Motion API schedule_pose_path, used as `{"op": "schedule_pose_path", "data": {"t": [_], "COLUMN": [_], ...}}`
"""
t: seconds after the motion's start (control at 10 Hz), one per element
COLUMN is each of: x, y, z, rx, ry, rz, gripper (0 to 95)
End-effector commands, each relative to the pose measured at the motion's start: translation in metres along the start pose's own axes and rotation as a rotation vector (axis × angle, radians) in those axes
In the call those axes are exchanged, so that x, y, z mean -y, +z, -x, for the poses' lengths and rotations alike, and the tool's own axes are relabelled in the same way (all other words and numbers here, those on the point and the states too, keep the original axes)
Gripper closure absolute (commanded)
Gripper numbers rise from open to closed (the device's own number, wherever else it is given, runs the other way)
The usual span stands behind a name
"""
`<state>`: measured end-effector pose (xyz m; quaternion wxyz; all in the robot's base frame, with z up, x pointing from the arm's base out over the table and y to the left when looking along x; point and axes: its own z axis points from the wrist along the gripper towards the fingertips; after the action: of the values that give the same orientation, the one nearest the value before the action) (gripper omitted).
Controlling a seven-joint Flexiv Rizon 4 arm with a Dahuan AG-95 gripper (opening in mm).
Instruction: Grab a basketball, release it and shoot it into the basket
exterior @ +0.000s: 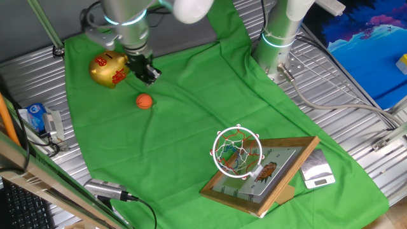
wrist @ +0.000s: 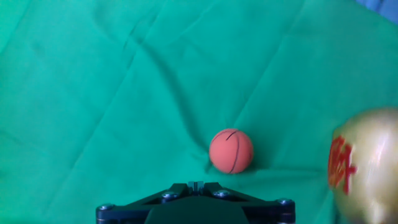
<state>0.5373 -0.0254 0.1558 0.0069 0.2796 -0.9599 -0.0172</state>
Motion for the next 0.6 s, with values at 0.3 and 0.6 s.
{"op": "schedule_pose_path", "data": {"t": [0.3, 0.6], "x": [0.0284, 0.028], "y": [0.0128, 0.0125], "z": [0.0086, 0.0081], "rx": [-0.026, -0.023], "ry": [-0.152, -0.233], "rz": [0.021, 0.017], "gripper": [95.0, 95.0]}}
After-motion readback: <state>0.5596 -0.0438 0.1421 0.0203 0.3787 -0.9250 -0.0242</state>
